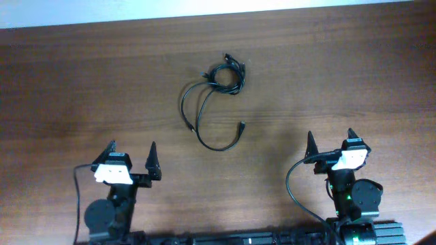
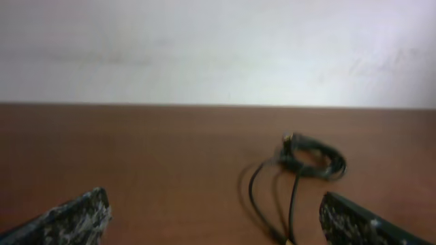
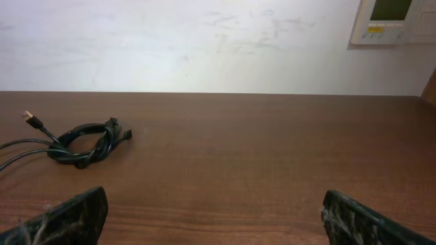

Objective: Untangle cables
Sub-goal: 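Reach the left gripper to the black cable bundle and grasp it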

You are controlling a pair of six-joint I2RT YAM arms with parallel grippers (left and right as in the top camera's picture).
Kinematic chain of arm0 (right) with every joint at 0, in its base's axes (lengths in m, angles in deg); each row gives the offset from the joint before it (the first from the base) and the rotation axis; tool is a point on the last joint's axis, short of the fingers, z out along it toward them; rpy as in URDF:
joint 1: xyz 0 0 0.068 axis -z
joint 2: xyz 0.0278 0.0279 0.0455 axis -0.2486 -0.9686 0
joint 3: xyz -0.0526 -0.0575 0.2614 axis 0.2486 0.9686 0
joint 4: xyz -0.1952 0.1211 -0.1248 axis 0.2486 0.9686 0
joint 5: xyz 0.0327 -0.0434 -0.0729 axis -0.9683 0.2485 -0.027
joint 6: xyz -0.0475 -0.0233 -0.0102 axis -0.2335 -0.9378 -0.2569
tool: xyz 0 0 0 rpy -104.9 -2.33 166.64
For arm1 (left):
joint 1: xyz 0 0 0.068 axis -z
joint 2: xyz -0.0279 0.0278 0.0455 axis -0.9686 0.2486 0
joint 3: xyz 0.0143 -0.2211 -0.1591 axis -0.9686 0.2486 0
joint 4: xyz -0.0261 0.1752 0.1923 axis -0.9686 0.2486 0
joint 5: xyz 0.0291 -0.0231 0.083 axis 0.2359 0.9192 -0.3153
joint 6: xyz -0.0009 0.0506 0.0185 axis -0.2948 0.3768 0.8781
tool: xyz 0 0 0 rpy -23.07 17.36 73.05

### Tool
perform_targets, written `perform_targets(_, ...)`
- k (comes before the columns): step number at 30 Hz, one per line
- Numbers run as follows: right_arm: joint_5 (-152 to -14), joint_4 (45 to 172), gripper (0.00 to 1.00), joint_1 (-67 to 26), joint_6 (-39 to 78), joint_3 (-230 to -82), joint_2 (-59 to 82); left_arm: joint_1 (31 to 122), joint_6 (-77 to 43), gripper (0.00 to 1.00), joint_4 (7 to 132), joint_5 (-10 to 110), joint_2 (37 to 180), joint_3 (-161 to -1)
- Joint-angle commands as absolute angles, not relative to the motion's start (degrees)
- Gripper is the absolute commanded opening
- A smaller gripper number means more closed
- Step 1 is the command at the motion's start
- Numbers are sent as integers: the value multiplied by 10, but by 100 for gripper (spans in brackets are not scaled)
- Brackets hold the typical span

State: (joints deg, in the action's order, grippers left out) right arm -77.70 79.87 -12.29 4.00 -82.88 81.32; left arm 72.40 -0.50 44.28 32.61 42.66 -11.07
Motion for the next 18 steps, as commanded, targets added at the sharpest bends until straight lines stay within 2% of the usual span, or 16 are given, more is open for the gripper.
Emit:
perform_targets(1, -778, 799, 99, -121, 38, -824, 816, 721, -16, 98, 474, 335, 509, -217)
perform_targets(6, -778, 799, 99, -121, 38, -824, 816, 722, 42, 98, 500, 410, 710, -362)
perform_targets(9, -778, 799, 99, -121, 38, -824, 816, 732, 64, 99, 546, 412, 826, -453)
perform_targets(14, -779, 799, 99, -121, 38, -824, 816, 816, 127, 99, 605, 412, 1049, -620)
perform_targets(18, -778, 799, 99, -121, 38, -824, 816, 880, 258, 99, 593, 411, 1170, -691)
